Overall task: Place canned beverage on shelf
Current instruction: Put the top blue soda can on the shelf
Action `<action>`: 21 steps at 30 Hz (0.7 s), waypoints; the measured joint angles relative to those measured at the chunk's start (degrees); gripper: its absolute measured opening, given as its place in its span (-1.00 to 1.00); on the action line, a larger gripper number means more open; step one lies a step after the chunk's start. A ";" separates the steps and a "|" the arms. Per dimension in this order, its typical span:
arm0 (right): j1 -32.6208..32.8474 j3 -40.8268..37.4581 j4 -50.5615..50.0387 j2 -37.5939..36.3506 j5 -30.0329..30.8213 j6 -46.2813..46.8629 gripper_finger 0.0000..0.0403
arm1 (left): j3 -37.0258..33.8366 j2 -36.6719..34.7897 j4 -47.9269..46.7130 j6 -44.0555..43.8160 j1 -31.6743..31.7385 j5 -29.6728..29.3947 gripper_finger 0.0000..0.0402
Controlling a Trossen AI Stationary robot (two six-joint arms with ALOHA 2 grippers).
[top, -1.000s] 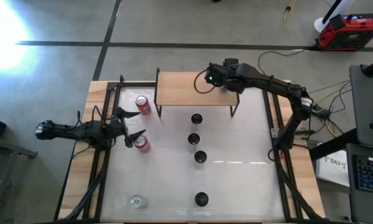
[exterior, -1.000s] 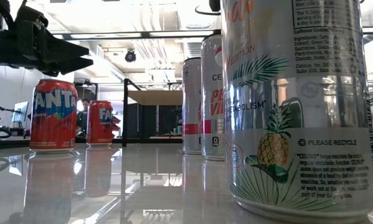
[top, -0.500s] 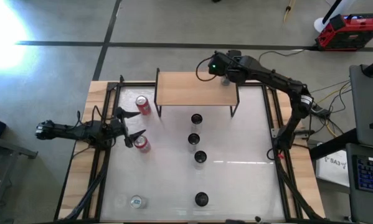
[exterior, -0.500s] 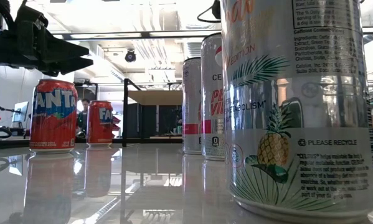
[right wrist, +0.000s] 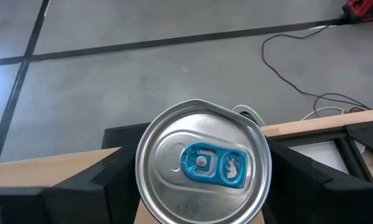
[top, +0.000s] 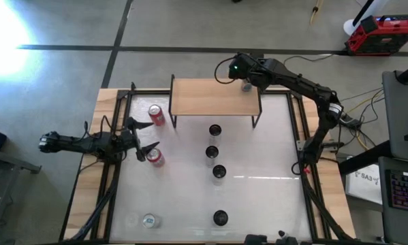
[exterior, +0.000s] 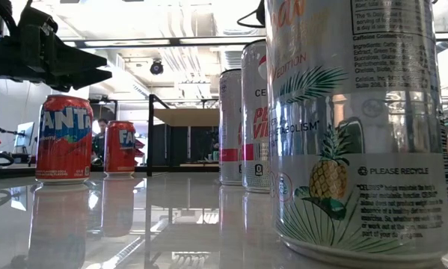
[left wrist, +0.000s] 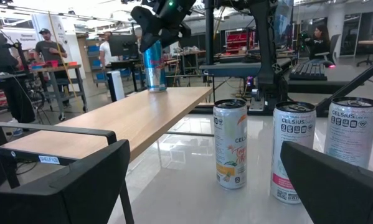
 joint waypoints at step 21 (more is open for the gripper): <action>-0.04 -0.07 0.17 -0.02 -2.51 -0.78 0.29 | 0.01 0.00 0.00 0.00 0.01 0.02 0.99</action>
